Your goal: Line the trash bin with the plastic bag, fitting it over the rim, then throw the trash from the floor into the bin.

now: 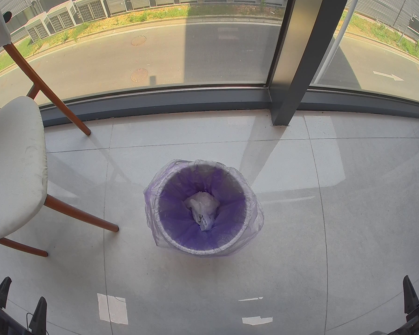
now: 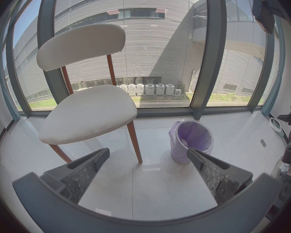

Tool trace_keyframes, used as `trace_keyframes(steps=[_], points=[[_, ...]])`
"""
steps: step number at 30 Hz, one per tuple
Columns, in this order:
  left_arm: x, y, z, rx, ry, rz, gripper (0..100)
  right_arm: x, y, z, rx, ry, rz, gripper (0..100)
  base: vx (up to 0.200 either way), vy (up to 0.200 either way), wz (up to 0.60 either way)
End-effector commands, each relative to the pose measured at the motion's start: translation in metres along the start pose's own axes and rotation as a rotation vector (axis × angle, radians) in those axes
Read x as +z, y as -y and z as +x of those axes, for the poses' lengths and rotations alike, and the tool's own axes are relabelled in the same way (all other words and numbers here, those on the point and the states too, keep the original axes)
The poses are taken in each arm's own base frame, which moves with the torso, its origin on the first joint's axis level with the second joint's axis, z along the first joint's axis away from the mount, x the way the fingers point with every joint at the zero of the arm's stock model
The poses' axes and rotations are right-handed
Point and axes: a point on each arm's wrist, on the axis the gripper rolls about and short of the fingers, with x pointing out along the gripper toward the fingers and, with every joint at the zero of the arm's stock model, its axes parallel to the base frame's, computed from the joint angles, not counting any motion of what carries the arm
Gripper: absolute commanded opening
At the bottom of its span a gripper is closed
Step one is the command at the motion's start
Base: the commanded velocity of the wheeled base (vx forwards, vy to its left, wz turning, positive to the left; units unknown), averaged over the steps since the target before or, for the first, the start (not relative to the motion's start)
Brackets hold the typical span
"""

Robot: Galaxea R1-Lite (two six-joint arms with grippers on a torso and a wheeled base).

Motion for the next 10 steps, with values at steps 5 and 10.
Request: trace_keyframes(steps=[5,10], points=[[-0.0046,-0.0002,-0.0002,0.008,-0.008,0.007,100,-0.0046,0.0002,0.0004,-0.013,-0.006,0.005,100,0.0,0.0,0.0],[-0.0046,-0.0002,0.0001,0.011,0.0,0.004,100,-0.0046,0.0002,0.0004,-0.012,-0.006,0.002,100,0.0,0.0,0.0]])
